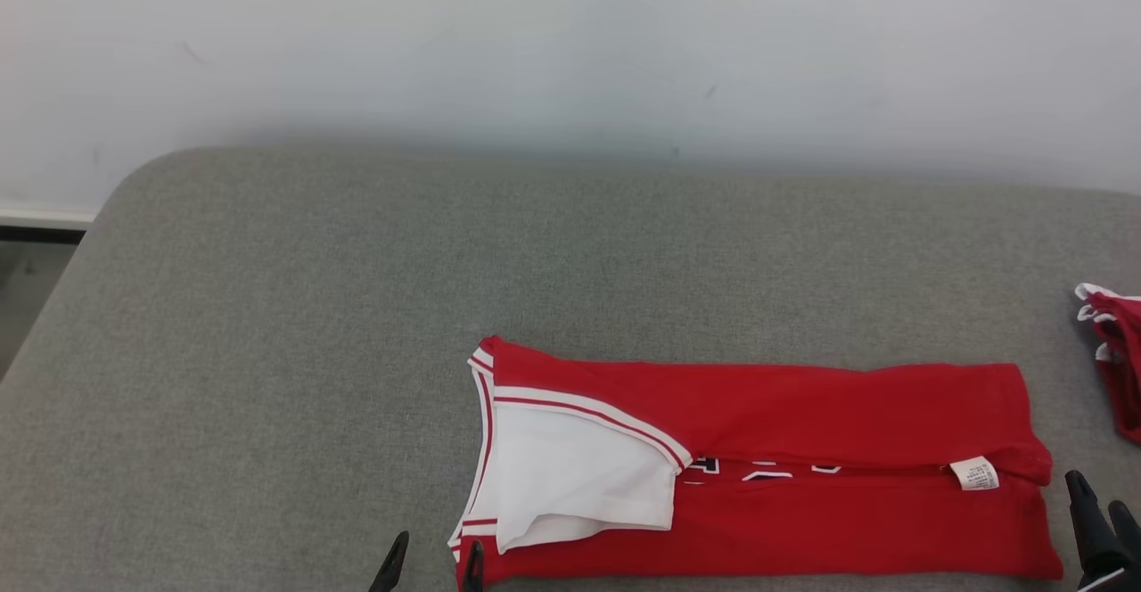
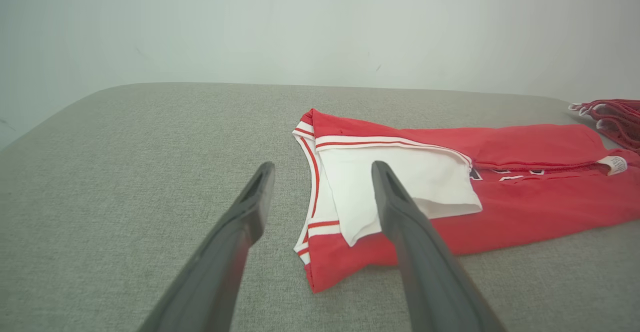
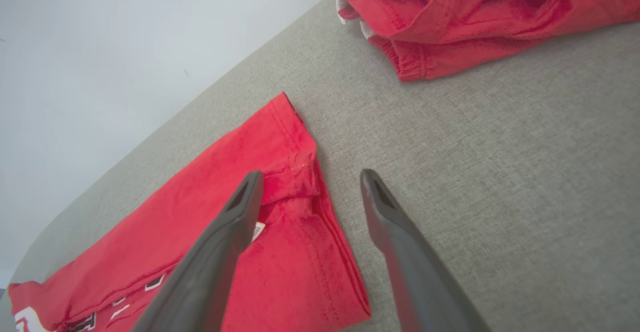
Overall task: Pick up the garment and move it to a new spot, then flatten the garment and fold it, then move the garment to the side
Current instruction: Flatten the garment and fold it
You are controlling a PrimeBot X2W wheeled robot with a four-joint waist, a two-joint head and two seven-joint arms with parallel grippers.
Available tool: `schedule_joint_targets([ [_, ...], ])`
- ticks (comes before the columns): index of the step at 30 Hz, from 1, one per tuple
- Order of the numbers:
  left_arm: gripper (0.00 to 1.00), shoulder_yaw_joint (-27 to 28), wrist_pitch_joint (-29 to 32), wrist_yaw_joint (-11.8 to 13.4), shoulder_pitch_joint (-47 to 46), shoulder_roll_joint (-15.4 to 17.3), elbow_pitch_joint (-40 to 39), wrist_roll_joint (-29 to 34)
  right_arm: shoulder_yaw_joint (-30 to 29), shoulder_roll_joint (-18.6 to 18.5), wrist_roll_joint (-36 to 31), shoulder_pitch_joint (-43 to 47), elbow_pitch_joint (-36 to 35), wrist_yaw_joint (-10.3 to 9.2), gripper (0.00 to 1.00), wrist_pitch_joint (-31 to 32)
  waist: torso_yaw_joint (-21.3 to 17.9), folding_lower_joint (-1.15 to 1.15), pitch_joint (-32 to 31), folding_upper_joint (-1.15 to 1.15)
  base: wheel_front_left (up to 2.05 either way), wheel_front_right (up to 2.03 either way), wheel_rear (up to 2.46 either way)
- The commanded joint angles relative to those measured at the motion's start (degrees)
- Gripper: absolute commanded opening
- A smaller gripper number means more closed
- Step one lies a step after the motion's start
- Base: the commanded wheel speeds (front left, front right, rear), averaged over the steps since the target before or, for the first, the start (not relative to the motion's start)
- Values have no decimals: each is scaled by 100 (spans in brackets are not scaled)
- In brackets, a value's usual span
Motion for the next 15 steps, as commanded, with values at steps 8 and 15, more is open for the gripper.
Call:
schedule_joint_targets([
  [8, 100, 23, -26, -194, -231, -83, 151, 131, 196, 13, 402, -539, 539, -16, 100, 79, 134, 0, 340, 0, 0, 0, 0],
  [15, 100, 47, -26, -295, -320, -174, 201, 224, 463, 3, 550, -770, 954, -16, 100, 74, 181, 0, 460, 0, 0, 0, 0],
])
